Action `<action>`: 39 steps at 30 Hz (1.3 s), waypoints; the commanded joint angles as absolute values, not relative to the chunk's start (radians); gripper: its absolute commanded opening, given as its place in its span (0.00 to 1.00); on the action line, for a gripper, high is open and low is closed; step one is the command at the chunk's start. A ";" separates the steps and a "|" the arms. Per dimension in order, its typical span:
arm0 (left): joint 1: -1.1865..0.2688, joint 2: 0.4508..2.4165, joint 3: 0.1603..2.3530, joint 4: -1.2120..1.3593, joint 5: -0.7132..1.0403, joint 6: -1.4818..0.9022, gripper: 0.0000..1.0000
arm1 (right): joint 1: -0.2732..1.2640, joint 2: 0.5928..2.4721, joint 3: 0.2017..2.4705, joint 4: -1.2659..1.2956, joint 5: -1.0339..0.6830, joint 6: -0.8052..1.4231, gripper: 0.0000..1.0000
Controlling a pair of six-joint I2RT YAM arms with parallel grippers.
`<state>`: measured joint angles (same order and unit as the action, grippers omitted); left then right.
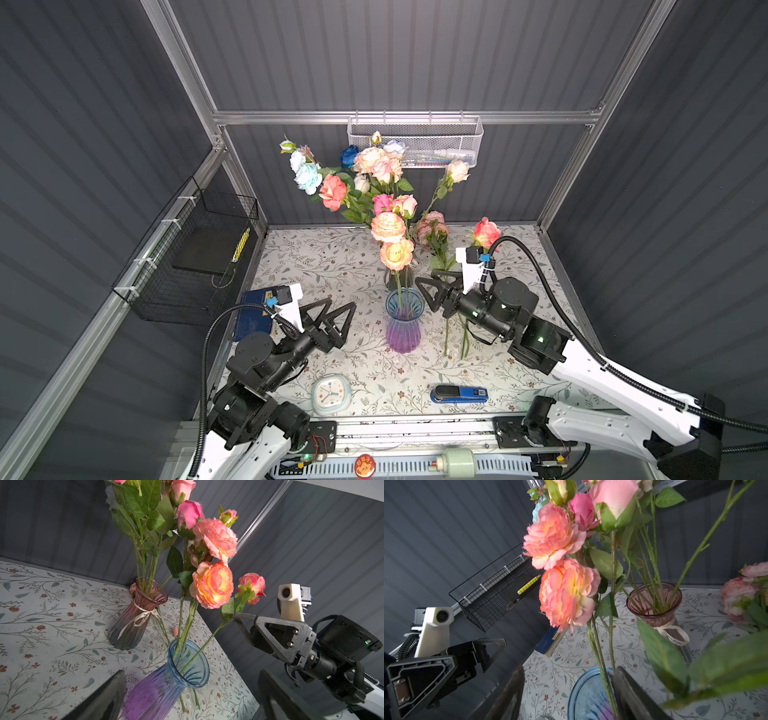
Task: Arrange the flowers into the vase
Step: 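Lower the rose stem into the pink vase and open the right gripper, then move the open right gripper back down to the loose stems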
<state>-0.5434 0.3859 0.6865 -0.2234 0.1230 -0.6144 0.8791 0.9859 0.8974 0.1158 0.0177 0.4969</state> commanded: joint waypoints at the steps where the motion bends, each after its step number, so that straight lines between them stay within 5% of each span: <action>1: -0.539 0.383 0.686 -0.201 0.131 -0.618 1.00 | 0.884 0.917 0.876 0.033 -0.005 0.506 0.72; 12: -0.539 0.390 0.671 -0.184 0.130 -0.611 1.00 | 0.884 0.742 0.879 -0.218 -0.109 0.423 0.73; 23: -0.540 0.386 0.664 -0.192 0.123 -0.601 1.00 | 0.884 0.657 0.695 -0.331 -0.060 0.459 0.58; 33: -0.539 0.374 0.643 -0.198 0.116 -0.608 1.00 | 0.862 0.810 0.546 -0.247 0.096 0.564 0.49; 39: -0.540 0.365 0.643 -0.211 0.118 -0.608 1.00 | 0.654 1.015 0.505 -0.054 -0.079 0.638 0.45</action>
<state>-0.5434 0.3843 0.6514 -0.2028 0.1226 -0.6140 0.7303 0.9577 0.5293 -0.1757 -0.0063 0.5808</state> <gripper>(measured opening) 0.997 0.447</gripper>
